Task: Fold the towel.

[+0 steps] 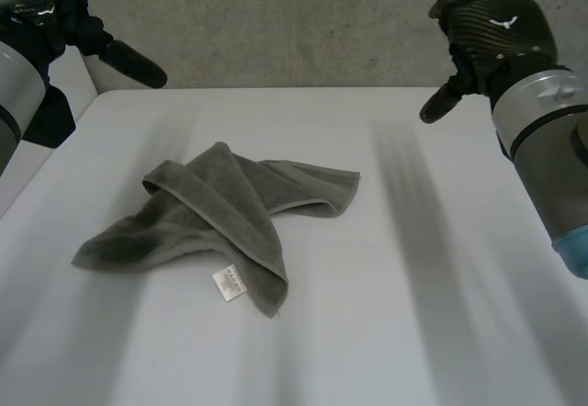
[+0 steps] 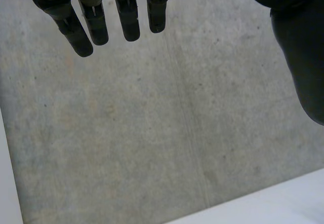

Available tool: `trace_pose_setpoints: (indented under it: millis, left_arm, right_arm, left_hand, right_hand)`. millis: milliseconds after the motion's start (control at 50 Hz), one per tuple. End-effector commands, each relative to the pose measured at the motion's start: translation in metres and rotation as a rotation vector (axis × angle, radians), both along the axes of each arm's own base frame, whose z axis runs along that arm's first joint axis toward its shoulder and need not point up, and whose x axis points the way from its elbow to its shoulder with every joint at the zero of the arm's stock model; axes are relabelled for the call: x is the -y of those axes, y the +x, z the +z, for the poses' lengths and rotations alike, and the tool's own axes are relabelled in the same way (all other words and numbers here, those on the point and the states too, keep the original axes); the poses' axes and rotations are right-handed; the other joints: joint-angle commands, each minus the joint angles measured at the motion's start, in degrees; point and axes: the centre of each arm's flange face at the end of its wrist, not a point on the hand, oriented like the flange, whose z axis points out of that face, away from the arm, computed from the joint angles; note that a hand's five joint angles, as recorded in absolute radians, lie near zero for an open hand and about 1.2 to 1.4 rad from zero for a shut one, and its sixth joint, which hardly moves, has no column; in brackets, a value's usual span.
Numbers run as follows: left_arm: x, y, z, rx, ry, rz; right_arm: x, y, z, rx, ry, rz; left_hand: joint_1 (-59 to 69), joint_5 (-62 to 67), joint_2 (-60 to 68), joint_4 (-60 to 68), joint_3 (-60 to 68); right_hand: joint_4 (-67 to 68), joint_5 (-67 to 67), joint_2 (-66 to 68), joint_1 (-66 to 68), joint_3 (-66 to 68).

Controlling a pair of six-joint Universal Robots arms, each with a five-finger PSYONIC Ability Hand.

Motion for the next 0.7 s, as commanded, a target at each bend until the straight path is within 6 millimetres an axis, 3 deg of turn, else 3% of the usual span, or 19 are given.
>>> trace_pose_setpoints:
  millis: [20, 360, 500, 620, 680, 700]
  left_arm:
    - [0.002, -0.001, -0.005, 0.014, 0.034, -0.001]
    - [0.006, -0.004, -0.018, 0.073, 0.084, 0.000]
    - [0.006, -0.005, -0.022, 0.102, 0.072, -0.005]
    - [0.030, -0.005, -0.036, 0.274, -0.041, 0.040]
    - [0.069, 0.002, -0.069, 0.471, -0.081, 0.094]
    - [0.070, 0.002, -0.069, 0.472, -0.081, 0.094]
  right_arm:
    - [0.004, -0.008, 0.004, -0.002, 0.011, -0.068]
    - [0.004, -0.008, 0.006, 0.000, 0.004, -0.070]
    - [-0.003, -0.001, -0.007, -0.024, 0.040, 0.010]
    - [-0.025, 0.027, -0.026, -0.064, 0.102, 0.289]
    - [-0.029, 0.051, -0.065, -0.079, 0.235, 0.437]
    - [-0.029, 0.051, -0.066, -0.079, 0.235, 0.437]
  left_hand:
    - [-3.0, -2.1, -2.9, -2.9, -2.7]
    - [-3.0, -2.1, -2.9, -2.9, -2.7]
    - [-2.1, -1.3, -2.0, -2.1, -1.9]
    - [-2.3, -1.5, -2.2, -2.3, -2.0]
    - [-1.0, -0.1, -0.9, -0.9, -0.7]
    - [-1.0, -0.1, -0.9, -0.9, -0.7]
  right_hand:
    - [-4.3, -3.4, -3.8, -3.2, -3.6]
    - [-4.3, -3.4, -3.8, -3.2, -3.6]
    - [-4.3, -3.4, -3.8, -3.2, -3.6]
    - [-4.3, -3.4, -3.8, -3.2, -3.6]
    - [-4.3, -3.4, -3.8, -3.2, -3.6]
    - [-4.3, -3.4, -3.8, -3.2, -3.6]
